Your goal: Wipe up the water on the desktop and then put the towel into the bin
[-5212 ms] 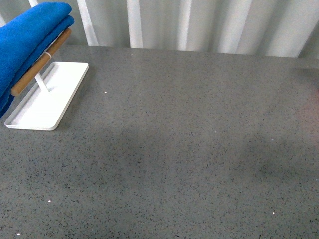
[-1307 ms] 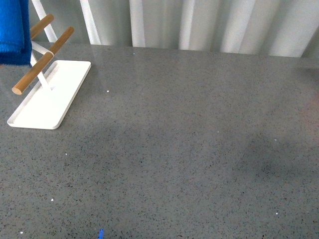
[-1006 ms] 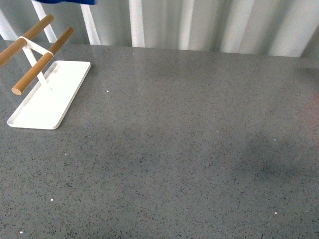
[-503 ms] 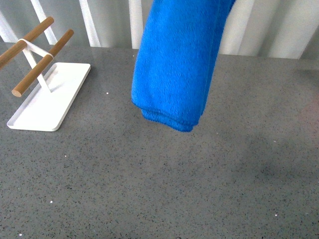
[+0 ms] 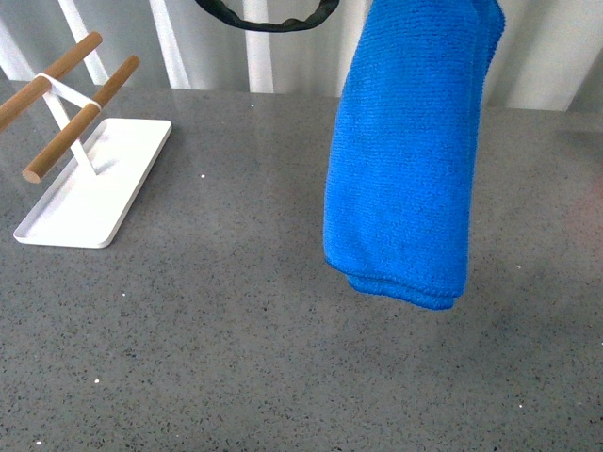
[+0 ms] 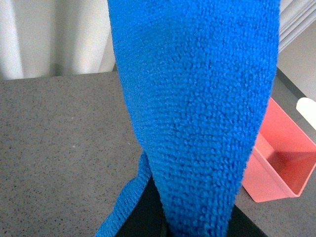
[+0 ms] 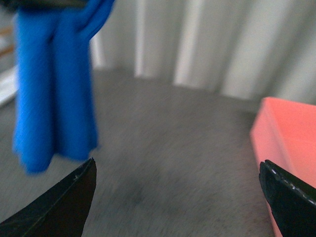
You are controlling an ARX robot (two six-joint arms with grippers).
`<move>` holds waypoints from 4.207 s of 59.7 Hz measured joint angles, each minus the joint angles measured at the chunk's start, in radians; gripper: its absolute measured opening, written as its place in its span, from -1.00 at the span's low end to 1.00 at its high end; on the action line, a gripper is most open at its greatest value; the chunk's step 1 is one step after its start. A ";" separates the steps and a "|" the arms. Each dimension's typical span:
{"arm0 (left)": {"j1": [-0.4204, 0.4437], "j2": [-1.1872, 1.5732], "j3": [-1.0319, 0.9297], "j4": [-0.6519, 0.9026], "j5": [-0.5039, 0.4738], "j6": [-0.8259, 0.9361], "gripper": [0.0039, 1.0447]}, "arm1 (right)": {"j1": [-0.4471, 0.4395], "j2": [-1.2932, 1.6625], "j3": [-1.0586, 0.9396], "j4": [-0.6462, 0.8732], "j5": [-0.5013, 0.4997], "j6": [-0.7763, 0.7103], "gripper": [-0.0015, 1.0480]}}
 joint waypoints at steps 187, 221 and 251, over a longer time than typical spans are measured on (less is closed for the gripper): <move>0.449 -0.158 -0.232 -0.037 0.086 -0.119 0.87 | 0.200 1.205 0.505 0.790 -0.229 0.161 -0.92; 0.926 -1.026 -0.622 -0.619 0.492 0.239 0.87 | 0.107 1.235 0.507 0.765 -0.224 0.156 -0.92; 0.896 -1.419 -0.958 -0.193 0.156 0.321 -0.33 | 0.088 1.237 0.507 0.747 -0.220 0.145 -0.92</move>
